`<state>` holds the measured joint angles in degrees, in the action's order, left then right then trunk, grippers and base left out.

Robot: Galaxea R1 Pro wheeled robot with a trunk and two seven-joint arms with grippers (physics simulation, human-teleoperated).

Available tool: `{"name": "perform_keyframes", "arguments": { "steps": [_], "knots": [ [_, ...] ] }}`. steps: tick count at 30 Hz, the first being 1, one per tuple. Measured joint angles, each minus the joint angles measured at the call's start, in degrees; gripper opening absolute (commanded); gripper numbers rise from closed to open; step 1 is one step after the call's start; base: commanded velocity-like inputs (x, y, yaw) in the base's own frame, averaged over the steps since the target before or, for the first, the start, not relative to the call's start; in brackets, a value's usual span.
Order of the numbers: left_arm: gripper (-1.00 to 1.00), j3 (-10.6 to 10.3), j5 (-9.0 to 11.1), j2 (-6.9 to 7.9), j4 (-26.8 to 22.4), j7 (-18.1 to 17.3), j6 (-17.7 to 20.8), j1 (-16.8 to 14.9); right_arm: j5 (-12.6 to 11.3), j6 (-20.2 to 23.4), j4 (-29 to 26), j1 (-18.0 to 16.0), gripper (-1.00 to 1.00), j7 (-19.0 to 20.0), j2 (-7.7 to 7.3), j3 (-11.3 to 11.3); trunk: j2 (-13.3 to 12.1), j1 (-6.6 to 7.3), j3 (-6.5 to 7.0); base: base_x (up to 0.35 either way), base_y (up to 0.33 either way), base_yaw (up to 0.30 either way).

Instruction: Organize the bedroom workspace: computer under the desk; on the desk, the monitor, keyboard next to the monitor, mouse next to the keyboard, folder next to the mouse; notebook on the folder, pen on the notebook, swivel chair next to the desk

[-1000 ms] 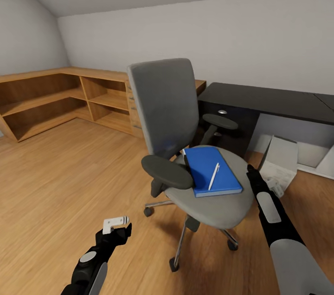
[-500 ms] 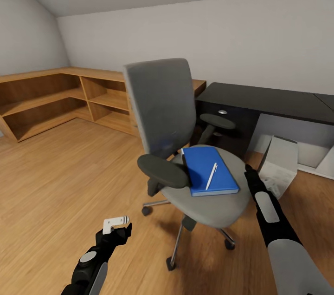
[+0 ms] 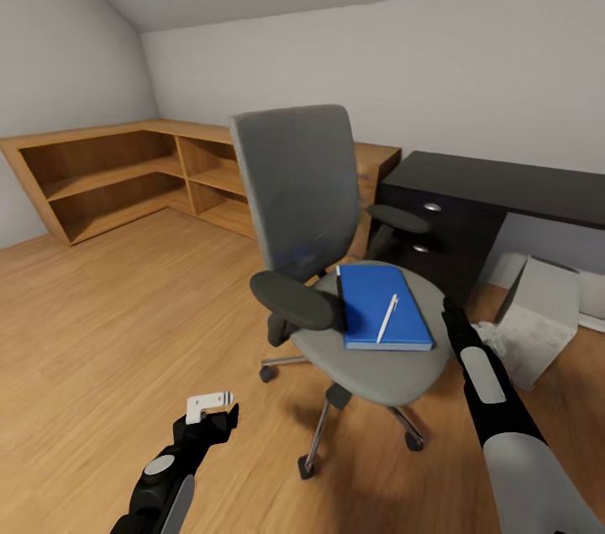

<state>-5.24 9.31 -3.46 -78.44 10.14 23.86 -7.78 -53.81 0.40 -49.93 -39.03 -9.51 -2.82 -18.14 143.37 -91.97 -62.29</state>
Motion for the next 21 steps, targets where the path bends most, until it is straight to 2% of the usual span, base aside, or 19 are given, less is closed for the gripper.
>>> {"name": "perform_keyframes", "arguments": {
  "steps": [21],
  "knots": [
    [1.0, 0.0, 0.0, -0.06, 0.0, 0.0, 0.0, 0.0, 0.5, -0.1, 0.0, 0.0, 1.0, -0.1, -0.03, -0.1, 0.0, 0.0, 0.0, 0.0, 0.0, 0.271]
  ]
}}
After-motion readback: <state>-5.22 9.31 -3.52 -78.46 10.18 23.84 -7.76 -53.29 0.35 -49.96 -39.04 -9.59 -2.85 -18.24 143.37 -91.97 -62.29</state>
